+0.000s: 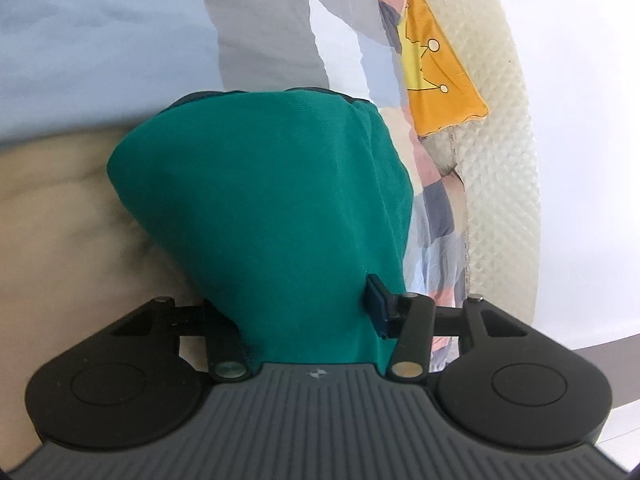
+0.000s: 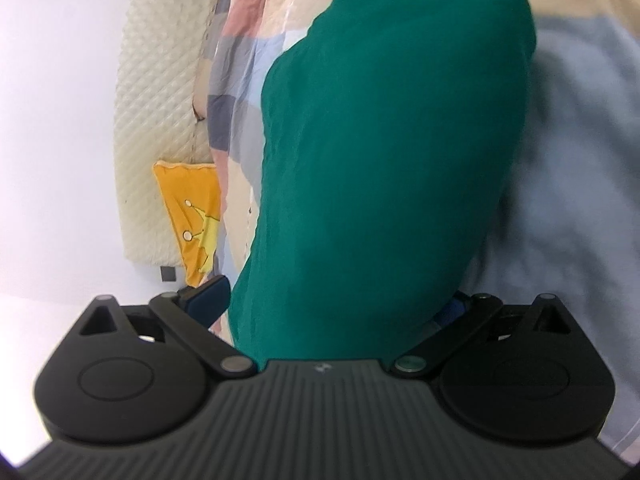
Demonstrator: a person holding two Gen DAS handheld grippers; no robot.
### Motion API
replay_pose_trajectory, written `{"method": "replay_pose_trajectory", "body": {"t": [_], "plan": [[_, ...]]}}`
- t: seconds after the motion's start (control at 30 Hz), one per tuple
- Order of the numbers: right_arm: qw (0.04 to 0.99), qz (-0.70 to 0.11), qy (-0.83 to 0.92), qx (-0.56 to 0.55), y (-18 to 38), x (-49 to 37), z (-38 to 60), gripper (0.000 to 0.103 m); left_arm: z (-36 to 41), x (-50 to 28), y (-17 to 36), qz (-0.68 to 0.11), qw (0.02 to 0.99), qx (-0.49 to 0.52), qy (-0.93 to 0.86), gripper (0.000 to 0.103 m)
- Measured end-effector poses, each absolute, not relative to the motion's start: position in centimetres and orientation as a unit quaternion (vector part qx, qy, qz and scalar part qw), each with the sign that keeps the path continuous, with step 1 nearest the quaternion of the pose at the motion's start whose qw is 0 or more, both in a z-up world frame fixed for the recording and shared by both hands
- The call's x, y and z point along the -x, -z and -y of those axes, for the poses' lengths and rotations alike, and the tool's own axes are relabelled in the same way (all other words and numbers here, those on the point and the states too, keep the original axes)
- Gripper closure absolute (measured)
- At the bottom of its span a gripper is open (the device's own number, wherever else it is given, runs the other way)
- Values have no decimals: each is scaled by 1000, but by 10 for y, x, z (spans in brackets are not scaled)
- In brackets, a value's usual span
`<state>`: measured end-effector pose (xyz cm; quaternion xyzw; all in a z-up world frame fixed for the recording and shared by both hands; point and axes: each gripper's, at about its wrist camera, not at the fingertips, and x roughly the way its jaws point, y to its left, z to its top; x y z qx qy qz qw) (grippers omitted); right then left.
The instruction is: Fold large clothes
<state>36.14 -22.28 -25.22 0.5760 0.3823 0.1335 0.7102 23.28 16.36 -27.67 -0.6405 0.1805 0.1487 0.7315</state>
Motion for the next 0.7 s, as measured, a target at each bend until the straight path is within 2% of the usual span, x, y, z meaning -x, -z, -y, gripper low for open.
{"method": "replay_pose_trajectory", "body": {"t": [0.07, 0.1, 0.17, 0.27, 0.33, 0.43, 0.5, 0.6, 0.7], "plan": [[713, -381, -133, -574, 253, -362, 222, 1, -177, -234, 280, -181, 722, 652, -143, 44], [715, -381, -134, -571, 253, -363, 220, 1, -179, -237, 283, -184, 718, 656, -141, 38], [726, -383, -128, -557, 251, -364, 218, 11, -182, -244, 285, -196, 715, 656, -141, 29], [734, -390, -114, -545, 254, -365, 217, 21, -186, -249, 290, -197, 710, 662, -133, 26], [727, -395, -108, -551, 260, -365, 221, 24, -189, -254, 294, -195, 704, 671, -129, 26], [720, -398, -111, -558, 264, -368, 220, 24, -192, -256, 295, -196, 707, 668, -127, 33], [721, -400, -117, -554, 265, -369, 218, 26, -189, -257, 290, -198, 717, 655, -132, 44], [729, -396, -126, -545, 260, -367, 218, 41, -181, -242, 279, -200, 734, 635, -137, 54], [740, -378, -132, -540, 253, -363, 219, 61, -173, -235, 263, -189, 754, 615, -134, 61]]}}
